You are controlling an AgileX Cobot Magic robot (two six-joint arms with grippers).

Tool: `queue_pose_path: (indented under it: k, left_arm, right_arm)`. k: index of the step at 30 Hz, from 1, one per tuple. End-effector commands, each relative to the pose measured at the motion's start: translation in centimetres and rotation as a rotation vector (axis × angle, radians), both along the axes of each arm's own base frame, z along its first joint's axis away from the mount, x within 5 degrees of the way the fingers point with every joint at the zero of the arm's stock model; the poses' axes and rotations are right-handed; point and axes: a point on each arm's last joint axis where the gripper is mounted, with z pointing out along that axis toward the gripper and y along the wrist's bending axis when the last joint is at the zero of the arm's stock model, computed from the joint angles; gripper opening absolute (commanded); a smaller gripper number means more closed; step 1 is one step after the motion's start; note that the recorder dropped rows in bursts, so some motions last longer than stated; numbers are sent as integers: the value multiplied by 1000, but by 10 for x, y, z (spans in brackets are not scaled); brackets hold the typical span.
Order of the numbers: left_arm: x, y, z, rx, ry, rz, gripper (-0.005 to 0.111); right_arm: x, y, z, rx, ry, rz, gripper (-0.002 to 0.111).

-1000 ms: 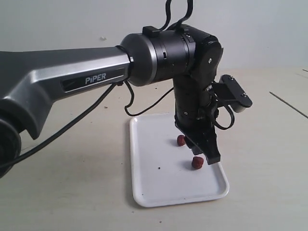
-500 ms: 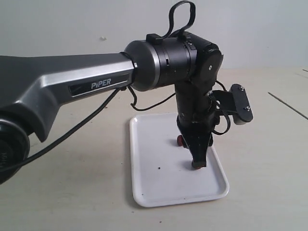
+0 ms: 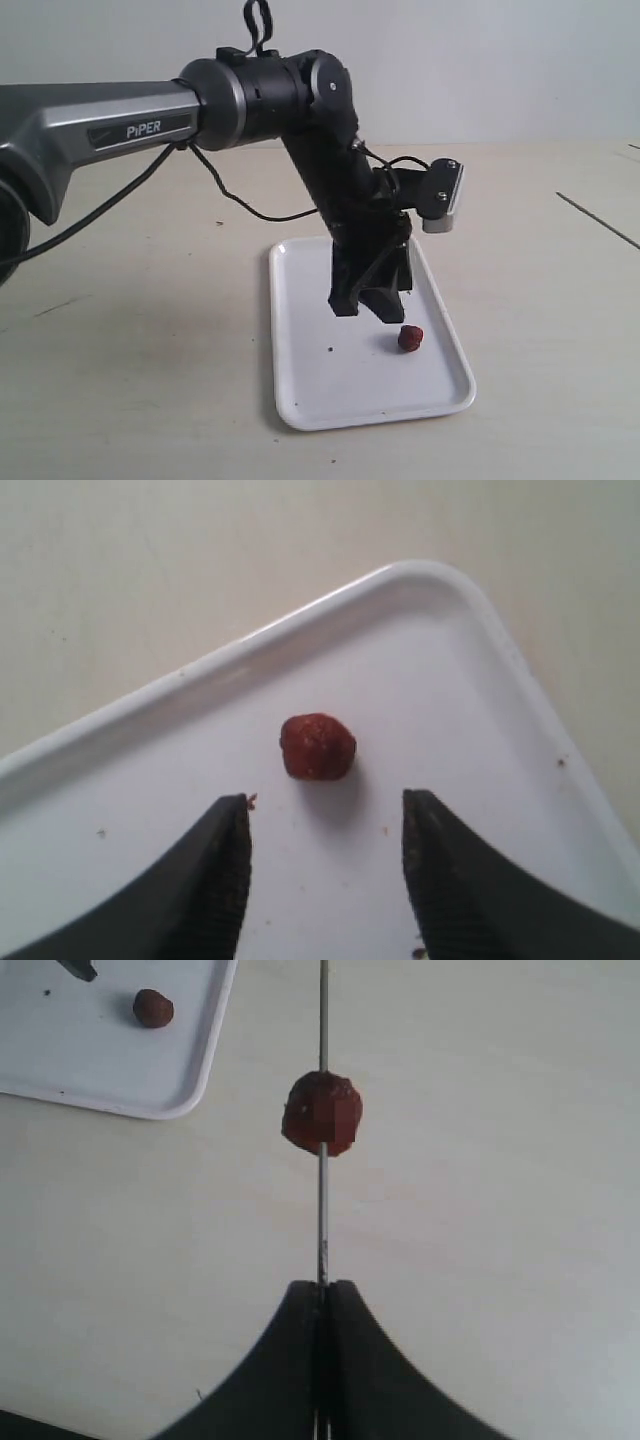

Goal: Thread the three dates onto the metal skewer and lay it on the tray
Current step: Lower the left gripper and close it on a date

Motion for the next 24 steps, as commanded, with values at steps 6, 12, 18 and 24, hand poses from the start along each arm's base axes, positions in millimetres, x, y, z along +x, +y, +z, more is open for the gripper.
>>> queue_pose_path:
  k: [6,12,18,24]
  left_arm:
    - [-7,-9,-15,-67,-99,-102,50]
    - [-14,-13,-32,4,-186,-106,50]
    - [-18,-21,-42,-4,-219,-106,50]
    - [-21,-22,-45,1,-218,-112,50]
  right_arm:
    - [0,0,-1,3,-2,-2,0]
    - [0,0,-1,-3,-2,6,0]
    - [0,0,-1,-3,-2,7,0]
    - [0,0,-1,-3,-2,7,0]
